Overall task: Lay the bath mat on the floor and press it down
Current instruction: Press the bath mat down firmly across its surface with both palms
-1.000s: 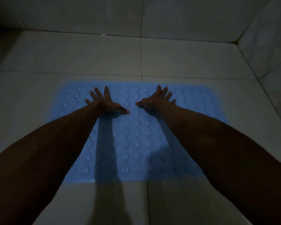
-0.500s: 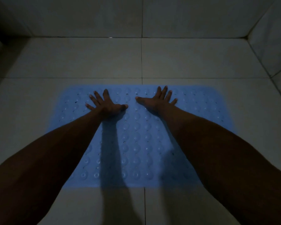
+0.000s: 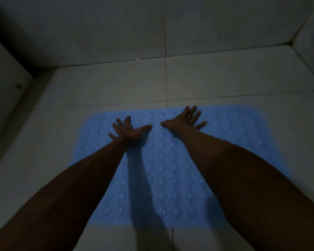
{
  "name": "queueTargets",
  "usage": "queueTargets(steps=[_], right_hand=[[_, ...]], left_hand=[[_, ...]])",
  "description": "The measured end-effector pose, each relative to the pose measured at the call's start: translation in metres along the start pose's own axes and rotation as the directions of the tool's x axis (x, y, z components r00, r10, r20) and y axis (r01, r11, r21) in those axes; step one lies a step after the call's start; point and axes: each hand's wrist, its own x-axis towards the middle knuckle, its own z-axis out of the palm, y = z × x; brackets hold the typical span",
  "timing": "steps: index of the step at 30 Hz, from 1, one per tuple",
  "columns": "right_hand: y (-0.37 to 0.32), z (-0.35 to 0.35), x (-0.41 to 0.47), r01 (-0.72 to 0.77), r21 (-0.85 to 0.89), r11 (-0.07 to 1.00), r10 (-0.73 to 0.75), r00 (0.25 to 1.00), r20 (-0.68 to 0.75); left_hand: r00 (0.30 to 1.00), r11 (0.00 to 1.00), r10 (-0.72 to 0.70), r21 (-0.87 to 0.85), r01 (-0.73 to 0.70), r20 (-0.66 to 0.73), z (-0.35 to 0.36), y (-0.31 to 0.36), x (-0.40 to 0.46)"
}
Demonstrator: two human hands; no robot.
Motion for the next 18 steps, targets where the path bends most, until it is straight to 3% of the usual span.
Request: queueTargets(steps=[3, 11, 14, 18], right_hand=[[0.004, 0.003, 0.002, 0.011, -0.007, 1.000, -0.011, 1.000, -0.004], [0.000, 0.005, 0.003, -0.009, 0.065, 0.998, 0.011, 1.000, -0.029], [-0.004, 0.010, 0.004, -0.027, 0.078, 0.997, 0.032, 0.997, -0.075], [-0.010, 0.014, 0.003, -0.059, 0.067, 0.996, 0.068, 0.989, -0.135]], left_hand=[[0.995, 1.000, 0.012, -0.025, -0.015, -0.098, 0.011, -0.002, 0.003], [0.993, 0.994, -0.106, -0.021, 0.105, -0.043, -0.008, 0.024, 0.016], [0.998, 1.000, -0.015, 0.019, 0.016, -0.061, -0.013, 0.023, 0.034], [0.985, 0.986, 0.166, 0.026, -0.167, 0.051, -0.021, 0.020, 0.054]])
